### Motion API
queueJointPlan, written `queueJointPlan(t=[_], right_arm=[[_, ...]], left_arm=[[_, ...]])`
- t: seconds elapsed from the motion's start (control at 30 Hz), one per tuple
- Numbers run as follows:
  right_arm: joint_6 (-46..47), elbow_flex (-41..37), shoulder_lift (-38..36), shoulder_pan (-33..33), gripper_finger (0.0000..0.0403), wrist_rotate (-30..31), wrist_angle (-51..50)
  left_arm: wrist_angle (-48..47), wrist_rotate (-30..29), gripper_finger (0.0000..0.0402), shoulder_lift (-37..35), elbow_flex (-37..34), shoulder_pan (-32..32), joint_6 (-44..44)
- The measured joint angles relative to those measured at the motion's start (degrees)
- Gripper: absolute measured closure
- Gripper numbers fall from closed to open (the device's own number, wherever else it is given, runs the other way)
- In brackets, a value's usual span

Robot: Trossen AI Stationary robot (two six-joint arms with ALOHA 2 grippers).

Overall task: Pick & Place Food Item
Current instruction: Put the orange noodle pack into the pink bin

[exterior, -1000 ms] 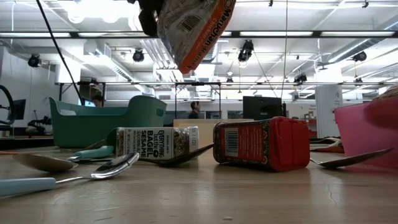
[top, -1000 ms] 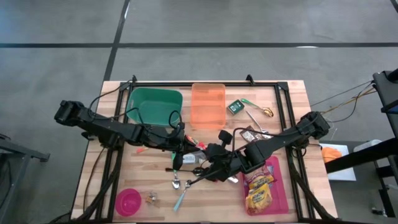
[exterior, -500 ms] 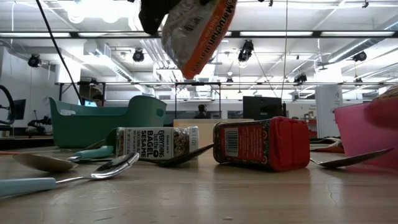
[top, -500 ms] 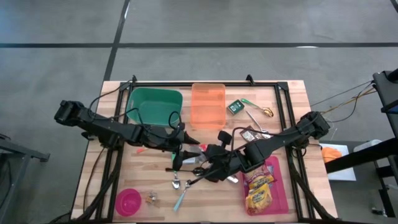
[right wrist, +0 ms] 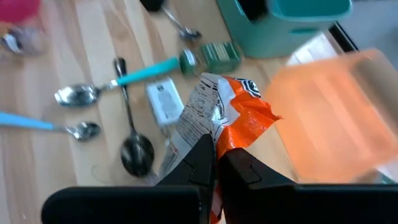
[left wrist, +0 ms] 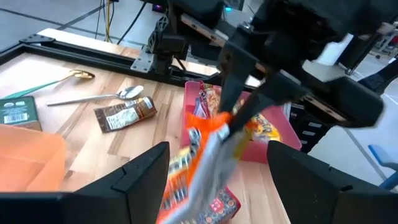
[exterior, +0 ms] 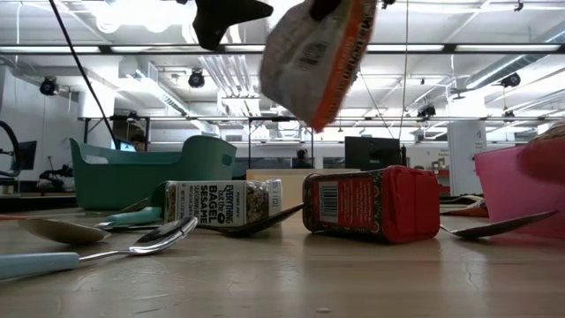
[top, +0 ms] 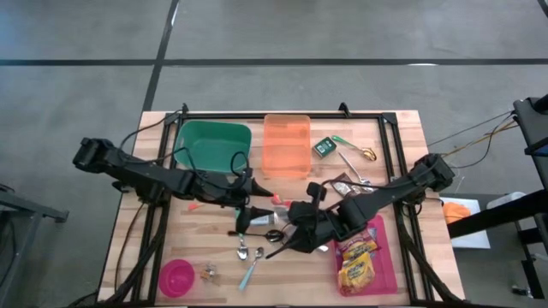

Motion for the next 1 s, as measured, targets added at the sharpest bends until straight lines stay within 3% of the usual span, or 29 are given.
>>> queueJointPlan(t=[0.2, 0.47, 0.57, 0.83, 1.0], right_arm=[[7.54, 4.86, -0.18, 2.1, 0.0395, 0.13, -14.62], [26.7, 10.7, -0.31, 7.52, 0.0395, -1.8, -38.5], [28.37, 10.59, -1.15, 10.06, 0.0395, -5.87, -37.56], [34.36, 9.87, -2.36, 15.33, 0.0395, -9.33, -38.01], [32.49, 9.83, -2.48, 17.48, 0.0395, -16.77, -38.0]], left_arm=[[-4.45, -1.97, 0.0127, -2.26, -0.02, 0.0, -1.83], [-7.45, -3.41, 0.0126, -3.86, -0.09, -0.02, -2.82], [-7.47, -3.85, 0.0126, -3.86, -0.09, -0.02, -2.81], [-7.47, -4.51, 0.0126, -3.9, -0.09, -0.02, -2.46], [-7.45, -4.54, 0.0126, -3.9, -0.09, 0.0, -1.28]])
